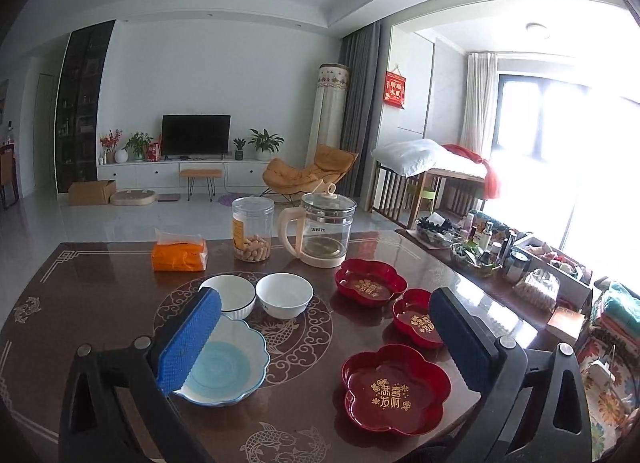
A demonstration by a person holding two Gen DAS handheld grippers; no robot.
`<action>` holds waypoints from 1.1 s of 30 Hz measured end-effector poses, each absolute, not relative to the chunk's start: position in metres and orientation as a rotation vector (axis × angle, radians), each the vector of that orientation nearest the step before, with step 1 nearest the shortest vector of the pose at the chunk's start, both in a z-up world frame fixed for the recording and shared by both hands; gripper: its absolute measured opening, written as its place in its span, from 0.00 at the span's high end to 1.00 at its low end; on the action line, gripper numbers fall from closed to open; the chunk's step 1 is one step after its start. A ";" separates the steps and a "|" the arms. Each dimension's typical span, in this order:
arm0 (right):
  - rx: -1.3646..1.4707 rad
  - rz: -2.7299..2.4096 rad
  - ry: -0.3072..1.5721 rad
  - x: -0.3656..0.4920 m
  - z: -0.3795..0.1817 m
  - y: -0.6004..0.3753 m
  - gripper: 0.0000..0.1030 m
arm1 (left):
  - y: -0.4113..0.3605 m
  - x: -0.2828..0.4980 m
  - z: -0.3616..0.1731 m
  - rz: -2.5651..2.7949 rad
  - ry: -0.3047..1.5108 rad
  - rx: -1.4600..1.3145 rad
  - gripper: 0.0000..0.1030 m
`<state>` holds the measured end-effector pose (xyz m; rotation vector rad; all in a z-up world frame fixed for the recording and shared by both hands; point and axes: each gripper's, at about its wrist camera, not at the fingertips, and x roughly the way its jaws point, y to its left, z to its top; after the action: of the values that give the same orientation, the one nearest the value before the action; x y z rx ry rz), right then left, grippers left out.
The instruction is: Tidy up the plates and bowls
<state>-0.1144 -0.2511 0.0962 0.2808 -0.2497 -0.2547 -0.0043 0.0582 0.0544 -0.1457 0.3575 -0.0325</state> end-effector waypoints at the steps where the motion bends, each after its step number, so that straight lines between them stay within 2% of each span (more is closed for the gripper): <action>1: 0.279 -0.273 -0.236 -0.114 0.098 -0.253 0.20 | 0.058 -0.005 0.051 -0.032 0.365 -0.149 0.00; 7: 0.162 -0.329 0.092 -0.069 0.082 -0.256 0.20 | 0.040 -0.010 0.045 -0.026 0.368 -0.078 0.00; 9: 0.166 -0.324 0.142 -0.063 0.070 -0.256 0.20 | 0.038 -0.012 0.046 -0.035 0.372 -0.076 0.00; 17: 0.140 -0.316 0.162 -0.068 0.061 -0.249 0.20 | 0.047 -0.013 0.046 -0.035 0.374 -0.157 0.00; 26: 0.159 -0.262 0.037 -0.090 0.074 -0.244 0.20 | 0.066 -0.006 0.051 -0.056 0.366 -0.210 0.00; 33: 0.128 -0.299 0.040 -0.097 0.082 -0.255 0.20 | 0.094 0.001 0.054 0.021 0.362 -0.137 0.00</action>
<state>-0.0965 -0.2550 0.0821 0.1280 0.0403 -0.2991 0.0014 0.0937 0.0539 -0.1373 0.3621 0.0213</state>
